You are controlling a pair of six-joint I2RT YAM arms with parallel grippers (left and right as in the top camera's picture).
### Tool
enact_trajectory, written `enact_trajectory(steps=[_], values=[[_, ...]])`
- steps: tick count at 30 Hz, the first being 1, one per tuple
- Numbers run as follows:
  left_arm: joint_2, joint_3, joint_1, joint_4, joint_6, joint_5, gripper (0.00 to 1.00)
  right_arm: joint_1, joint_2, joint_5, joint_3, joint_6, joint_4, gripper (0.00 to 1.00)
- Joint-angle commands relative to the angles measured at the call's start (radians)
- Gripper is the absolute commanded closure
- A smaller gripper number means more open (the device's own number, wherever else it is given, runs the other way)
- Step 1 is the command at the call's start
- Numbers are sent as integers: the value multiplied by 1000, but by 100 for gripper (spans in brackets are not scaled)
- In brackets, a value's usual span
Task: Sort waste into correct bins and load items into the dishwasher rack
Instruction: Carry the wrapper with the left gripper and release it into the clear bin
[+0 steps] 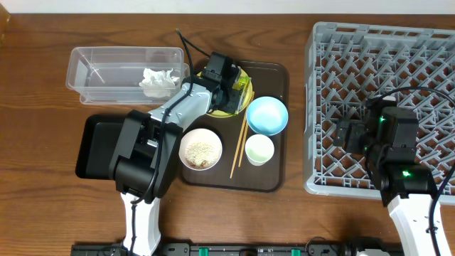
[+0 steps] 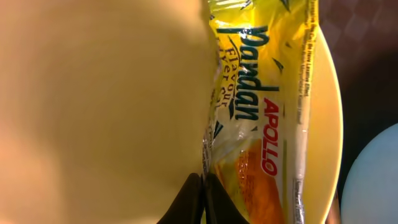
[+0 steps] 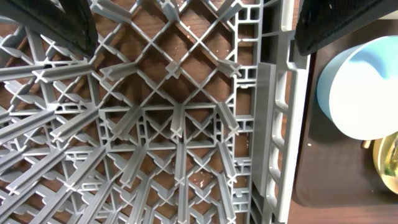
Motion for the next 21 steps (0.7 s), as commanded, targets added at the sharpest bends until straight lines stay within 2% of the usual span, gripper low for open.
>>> enact_trajectory(steps=[1, 11, 16, 21], values=[[0, 2, 6, -29, 8, -13, 94, 11, -3, -3, 22, -10, -1, 1], [-196, 2, 98, -84, 8, -13, 94, 11, -3, -3, 22, -10, -1, 1], [-329, 2, 198, -90, 8, -50, 94, 11, -3, -3, 22, -10, -1, 1], [-381, 2, 312, -103, -17, -107, 94, 11, -3, -3, 22, -10, 0, 1]])
